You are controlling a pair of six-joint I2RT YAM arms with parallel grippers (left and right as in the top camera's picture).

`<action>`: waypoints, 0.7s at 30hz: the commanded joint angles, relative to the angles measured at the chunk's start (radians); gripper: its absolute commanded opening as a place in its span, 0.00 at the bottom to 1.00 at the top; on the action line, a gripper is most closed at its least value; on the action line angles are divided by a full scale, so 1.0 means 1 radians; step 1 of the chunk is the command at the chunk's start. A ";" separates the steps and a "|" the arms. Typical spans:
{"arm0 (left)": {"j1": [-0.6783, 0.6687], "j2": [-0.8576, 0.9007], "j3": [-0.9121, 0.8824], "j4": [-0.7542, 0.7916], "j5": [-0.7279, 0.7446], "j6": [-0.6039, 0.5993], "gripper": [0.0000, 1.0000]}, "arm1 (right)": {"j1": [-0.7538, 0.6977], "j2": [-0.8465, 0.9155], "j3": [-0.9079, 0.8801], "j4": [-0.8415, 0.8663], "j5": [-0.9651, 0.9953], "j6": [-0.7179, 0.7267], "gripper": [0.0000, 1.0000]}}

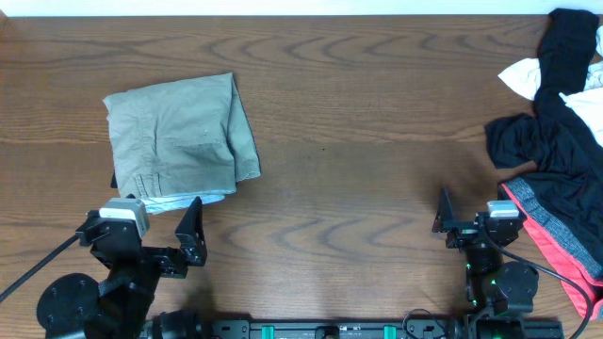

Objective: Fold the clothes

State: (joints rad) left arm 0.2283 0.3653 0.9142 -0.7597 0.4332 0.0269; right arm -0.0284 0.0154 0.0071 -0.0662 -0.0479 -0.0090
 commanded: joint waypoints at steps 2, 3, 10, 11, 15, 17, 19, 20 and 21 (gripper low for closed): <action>0.002 -0.002 -0.007 0.000 -0.008 0.010 0.98 | 0.003 -0.008 -0.002 -0.005 0.014 -0.011 0.99; 0.002 -0.002 -0.010 0.001 -0.008 0.010 0.98 | 0.003 -0.008 -0.002 -0.005 0.014 -0.011 0.99; -0.070 -0.064 -0.099 -0.033 -0.152 0.033 0.98 | 0.003 -0.008 -0.002 -0.005 0.014 -0.011 0.99; -0.085 -0.093 -0.130 -0.025 -0.161 0.033 0.98 | 0.003 -0.008 -0.002 -0.005 0.014 -0.011 0.99; -0.102 -0.239 -0.305 0.081 -0.173 0.033 0.98 | 0.003 -0.008 -0.002 -0.005 0.014 -0.011 0.99; -0.113 -0.306 -0.401 0.151 -0.185 0.033 0.98 | 0.003 -0.008 -0.002 -0.005 0.014 -0.011 0.99; -0.129 -0.365 -0.495 0.228 -0.192 0.033 0.98 | 0.003 -0.008 -0.002 -0.005 0.014 -0.011 0.99; -0.135 -0.364 -0.535 0.276 -0.192 0.033 0.98 | 0.003 -0.008 -0.002 -0.005 0.014 -0.011 0.99; -0.138 -0.358 -0.562 0.312 -0.192 0.033 0.98 | 0.003 -0.008 -0.002 -0.005 0.014 -0.011 0.99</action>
State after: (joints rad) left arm 0.1055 0.0216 0.4282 -0.5064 0.2657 0.0502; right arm -0.0284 0.0147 0.0071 -0.0666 -0.0441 -0.0109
